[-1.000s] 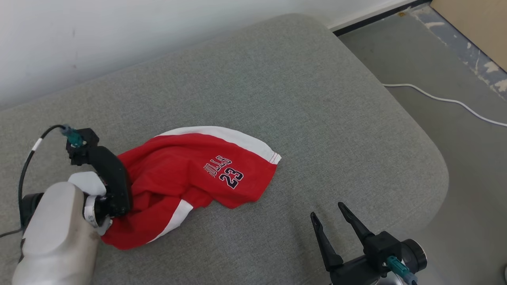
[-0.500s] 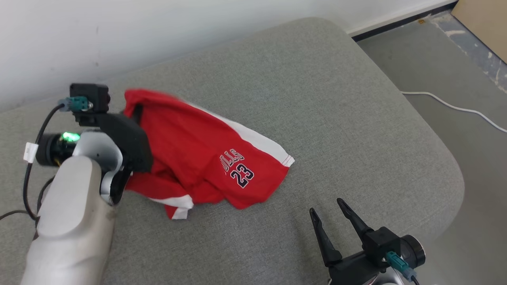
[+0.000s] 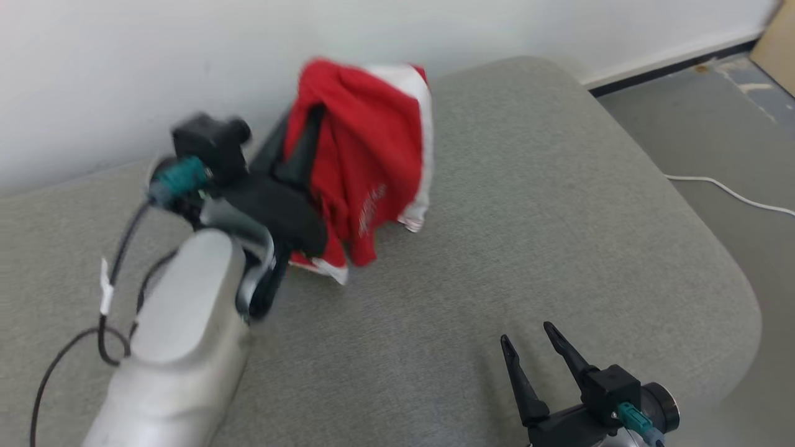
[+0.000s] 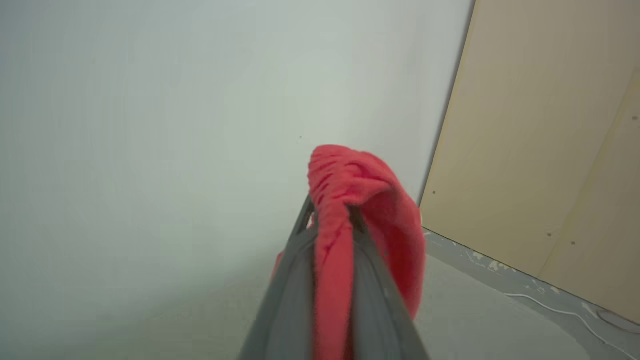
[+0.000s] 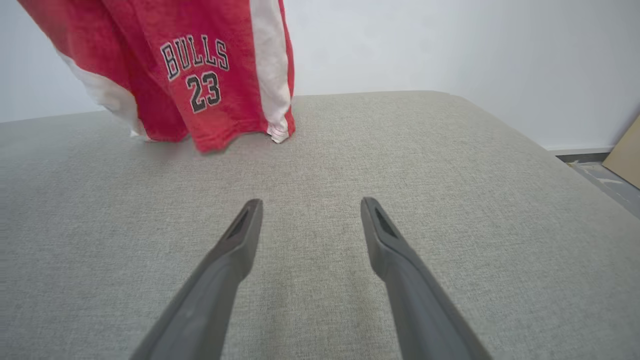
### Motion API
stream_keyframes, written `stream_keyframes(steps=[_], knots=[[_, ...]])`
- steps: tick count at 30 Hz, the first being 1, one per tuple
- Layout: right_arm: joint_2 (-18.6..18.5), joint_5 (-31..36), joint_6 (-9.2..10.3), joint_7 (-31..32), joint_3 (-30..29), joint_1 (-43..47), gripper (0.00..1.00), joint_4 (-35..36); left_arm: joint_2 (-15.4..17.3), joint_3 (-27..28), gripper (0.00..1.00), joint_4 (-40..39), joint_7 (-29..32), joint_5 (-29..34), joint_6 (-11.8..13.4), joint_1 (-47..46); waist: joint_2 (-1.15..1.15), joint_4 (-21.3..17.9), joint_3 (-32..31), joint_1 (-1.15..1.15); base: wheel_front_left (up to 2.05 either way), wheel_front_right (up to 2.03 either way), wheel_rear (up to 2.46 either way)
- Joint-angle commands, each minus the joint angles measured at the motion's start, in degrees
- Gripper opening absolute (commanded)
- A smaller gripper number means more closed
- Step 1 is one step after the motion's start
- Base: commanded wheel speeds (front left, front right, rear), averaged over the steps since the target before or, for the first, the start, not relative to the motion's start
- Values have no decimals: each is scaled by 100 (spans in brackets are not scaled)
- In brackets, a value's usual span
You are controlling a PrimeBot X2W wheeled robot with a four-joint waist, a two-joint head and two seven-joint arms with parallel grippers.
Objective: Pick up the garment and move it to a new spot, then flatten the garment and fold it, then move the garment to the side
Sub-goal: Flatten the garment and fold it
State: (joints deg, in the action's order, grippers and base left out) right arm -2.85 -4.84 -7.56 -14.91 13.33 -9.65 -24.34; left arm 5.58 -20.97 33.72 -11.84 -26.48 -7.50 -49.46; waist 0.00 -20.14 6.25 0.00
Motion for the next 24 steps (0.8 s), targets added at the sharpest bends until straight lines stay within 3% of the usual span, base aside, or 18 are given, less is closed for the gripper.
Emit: stream_keyframes(steps=[1,8,13,14,15,24], knots=[[-5,-40,14,-29,-11,80,100,3,185,-287,0,31,-5,-75,10,345,0,308,-125,0,0,0,0],[-6,-78,14,-31,-66,164,100,14,677,-1493,0,-119,-147,-332,8,1481,0,801,-238,0,0,0,0],[-8,-61,14,-33,-96,250,100,-17,950,-1935,2,-129,-232,-427,8,2206,0,998,-407,0,0,0,0],[-8,-50,14,-33,-88,272,100,-19,998,-1986,87,-132,-237,-466,8,2322,0,1011,-441,0,0,0,0],[-8,-38,14,-32,-102,291,100,-20,1057,-1997,100,-122,-243,-481,9,2418,0,1032,-470,0,0,0,0],[-6,32,14,-21,-284,447,100,-13,1603,-1963,100,-1040,-201,-1130,18,3185,0,1116,-707,0,0,0,0]])
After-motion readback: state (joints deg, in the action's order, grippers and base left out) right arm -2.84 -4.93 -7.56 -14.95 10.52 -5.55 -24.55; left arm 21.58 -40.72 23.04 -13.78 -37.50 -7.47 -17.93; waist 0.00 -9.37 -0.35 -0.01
